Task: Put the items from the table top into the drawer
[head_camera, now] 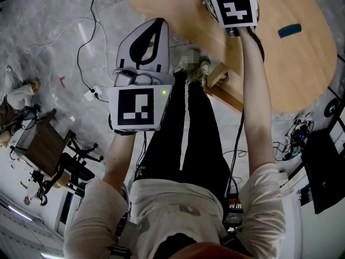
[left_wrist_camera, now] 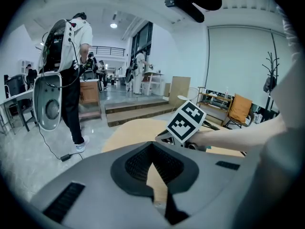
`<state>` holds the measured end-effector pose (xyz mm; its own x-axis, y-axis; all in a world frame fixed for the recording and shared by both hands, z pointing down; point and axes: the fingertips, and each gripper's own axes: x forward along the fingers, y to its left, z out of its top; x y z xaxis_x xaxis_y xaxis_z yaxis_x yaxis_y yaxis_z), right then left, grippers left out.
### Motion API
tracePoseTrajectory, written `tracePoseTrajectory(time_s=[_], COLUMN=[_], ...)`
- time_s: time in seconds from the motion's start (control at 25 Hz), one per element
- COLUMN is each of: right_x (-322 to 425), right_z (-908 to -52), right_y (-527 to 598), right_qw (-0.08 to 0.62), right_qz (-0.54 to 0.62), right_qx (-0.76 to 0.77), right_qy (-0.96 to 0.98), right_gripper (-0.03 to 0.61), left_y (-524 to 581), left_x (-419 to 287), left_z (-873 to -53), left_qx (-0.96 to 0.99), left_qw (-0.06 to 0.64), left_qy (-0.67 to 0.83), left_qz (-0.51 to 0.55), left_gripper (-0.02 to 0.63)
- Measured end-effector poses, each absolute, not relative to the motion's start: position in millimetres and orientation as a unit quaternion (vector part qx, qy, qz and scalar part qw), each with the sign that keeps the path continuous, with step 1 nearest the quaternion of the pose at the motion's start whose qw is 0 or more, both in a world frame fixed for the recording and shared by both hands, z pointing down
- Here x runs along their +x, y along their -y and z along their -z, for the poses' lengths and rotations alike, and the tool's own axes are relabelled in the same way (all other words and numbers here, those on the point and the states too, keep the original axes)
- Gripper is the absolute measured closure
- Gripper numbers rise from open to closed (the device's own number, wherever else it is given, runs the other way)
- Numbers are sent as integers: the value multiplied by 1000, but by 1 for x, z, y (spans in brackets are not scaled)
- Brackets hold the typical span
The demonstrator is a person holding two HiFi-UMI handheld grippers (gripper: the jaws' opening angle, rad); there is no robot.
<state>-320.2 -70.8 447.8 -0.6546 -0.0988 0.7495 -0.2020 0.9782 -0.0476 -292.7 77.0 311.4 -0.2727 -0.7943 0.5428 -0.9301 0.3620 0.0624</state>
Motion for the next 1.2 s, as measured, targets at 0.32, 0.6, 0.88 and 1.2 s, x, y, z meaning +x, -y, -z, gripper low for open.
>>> tracePoseTrajectory(time_s=[0.32,0.6,0.88,1.2], right_x=[-313,-250,-133,-57], right_z=[-400,-305,-255,-236], right_y=[63,55,49,37], right_qw=[347,223,145,120], right_qz=[-58,-62,-105,-129], right_qx=[87,151,251,314], right_qy=[932,961,951,933], right_gripper=[529,528,529,529], left_y=[-64,-31,13,22], left_x=[-283,-259,-198,-131], left_z=[-302,-295,-276,-273], left_qx=[559,594,661,712], left_qw=[246,241,210,213], left_qy=[780,758,713,657], left_qz=[-134,-122,-106,-126], left_gripper=[606,606,606,606])
